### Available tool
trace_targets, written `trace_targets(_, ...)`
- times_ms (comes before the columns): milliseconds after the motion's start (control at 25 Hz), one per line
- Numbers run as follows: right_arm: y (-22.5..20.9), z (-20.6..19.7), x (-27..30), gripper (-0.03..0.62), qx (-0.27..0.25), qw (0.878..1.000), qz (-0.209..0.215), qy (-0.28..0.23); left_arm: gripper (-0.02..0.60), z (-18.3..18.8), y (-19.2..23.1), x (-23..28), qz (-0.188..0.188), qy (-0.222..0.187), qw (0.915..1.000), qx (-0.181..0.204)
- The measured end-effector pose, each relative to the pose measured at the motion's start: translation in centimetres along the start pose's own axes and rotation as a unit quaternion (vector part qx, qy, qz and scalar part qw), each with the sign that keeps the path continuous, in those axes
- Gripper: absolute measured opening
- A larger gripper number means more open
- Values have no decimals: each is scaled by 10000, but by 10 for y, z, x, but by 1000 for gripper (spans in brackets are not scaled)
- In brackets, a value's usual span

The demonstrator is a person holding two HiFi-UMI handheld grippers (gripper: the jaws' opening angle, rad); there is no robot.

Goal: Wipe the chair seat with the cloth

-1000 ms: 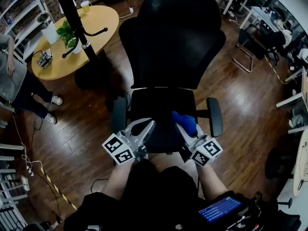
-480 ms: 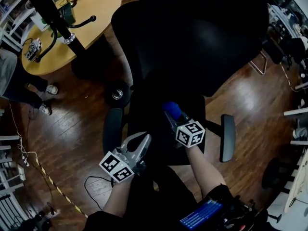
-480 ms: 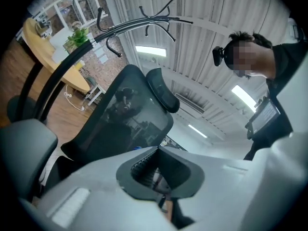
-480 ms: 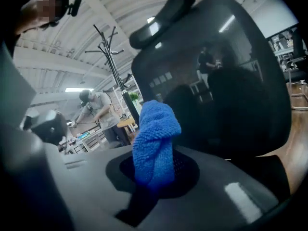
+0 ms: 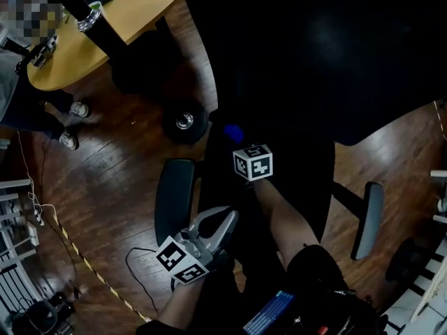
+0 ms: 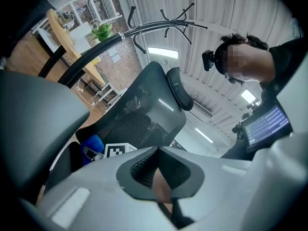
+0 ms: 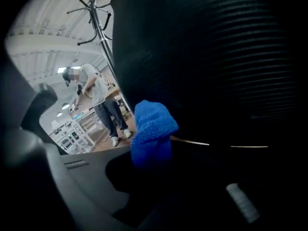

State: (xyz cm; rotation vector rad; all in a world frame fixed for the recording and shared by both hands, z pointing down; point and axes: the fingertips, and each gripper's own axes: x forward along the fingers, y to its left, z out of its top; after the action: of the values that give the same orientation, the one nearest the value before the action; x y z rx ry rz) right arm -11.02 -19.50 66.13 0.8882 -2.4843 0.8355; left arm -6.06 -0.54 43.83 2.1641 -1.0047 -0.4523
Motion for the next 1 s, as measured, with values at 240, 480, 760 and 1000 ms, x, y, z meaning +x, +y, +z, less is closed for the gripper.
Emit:
trace_targets(240, -1, -17, 10, 38, -144, 9995, -100, 259, -8, 0, 5, 2, -122, 48, 9999, -56)
trace_targets(480, -53, -26, -14, 38, -2, 9958, -846, 359, -8, 0, 13, 7, -127, 186, 9997, -45)
trace_targets(760, -166, -51, -113, 38, 417, 9747, -2126, 548, -8, -3, 15, 15, -57, 414, 9991, 4)
trace_targets(1000, -244, -65, -203, 38, 1001, 9449, -3077, 494, -8, -8, 15, 17, -4, 539, 9985, -8)
